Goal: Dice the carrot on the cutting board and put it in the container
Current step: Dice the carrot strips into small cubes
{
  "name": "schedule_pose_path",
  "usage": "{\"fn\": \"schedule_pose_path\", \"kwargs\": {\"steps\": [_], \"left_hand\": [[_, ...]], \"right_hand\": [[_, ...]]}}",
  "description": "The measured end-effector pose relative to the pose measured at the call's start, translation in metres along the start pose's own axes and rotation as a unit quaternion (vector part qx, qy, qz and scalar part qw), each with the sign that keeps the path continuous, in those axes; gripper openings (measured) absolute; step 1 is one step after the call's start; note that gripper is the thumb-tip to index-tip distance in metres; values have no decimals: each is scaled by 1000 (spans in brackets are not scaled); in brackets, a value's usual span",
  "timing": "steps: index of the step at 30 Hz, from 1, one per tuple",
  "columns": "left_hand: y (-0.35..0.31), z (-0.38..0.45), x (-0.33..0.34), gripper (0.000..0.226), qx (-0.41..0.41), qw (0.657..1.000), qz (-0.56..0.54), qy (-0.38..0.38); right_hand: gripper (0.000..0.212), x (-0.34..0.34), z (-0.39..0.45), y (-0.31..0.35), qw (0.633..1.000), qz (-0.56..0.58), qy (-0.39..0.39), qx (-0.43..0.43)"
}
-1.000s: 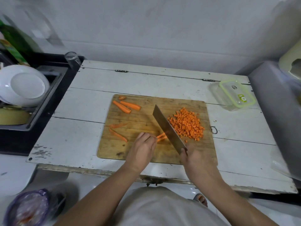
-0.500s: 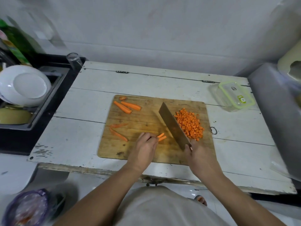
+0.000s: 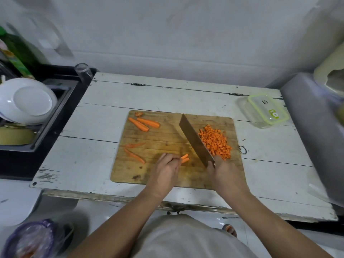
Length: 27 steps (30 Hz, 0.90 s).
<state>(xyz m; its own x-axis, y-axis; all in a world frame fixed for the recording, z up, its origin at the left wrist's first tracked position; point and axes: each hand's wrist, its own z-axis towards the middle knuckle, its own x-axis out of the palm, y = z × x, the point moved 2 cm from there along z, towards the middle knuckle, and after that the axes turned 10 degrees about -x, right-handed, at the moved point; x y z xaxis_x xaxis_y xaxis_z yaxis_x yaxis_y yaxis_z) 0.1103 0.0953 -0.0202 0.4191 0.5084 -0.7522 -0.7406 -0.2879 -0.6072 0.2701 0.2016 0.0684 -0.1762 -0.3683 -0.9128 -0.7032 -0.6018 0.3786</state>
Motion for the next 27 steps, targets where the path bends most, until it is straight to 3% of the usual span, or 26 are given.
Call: {"fn": "schedule_pose_path", "kwargs": {"steps": [4, 7, 10, 15, 21, 27], "left_hand": [[0, 0, 1, 11, -15, 1000, 1, -2], [-2, 0, 0, 5, -14, 1000, 0, -4], [-2, 1, 2, 6, -17, 1000, 9, -6], [-3, -2, 0, 9, -11, 1000, 9, -7], [-2, -4, -1, 10, -4, 1000, 6, -17], [-2, -1, -1, 9, 5, 1000, 8, -13]], "right_hand": [[18, -6, -22, -8, 999, 34, 6, -17], [26, 5, -31, -2, 999, -9, 31, -23], [29, 17, -21, 8, 998, -49, 31, -24], [25, 10, 8, 18, 1000, 1, 17, -1], [22, -7, -26, 1, 1000, 21, 23, -1], [25, 11, -35, 12, 998, -37, 50, -22]]}}
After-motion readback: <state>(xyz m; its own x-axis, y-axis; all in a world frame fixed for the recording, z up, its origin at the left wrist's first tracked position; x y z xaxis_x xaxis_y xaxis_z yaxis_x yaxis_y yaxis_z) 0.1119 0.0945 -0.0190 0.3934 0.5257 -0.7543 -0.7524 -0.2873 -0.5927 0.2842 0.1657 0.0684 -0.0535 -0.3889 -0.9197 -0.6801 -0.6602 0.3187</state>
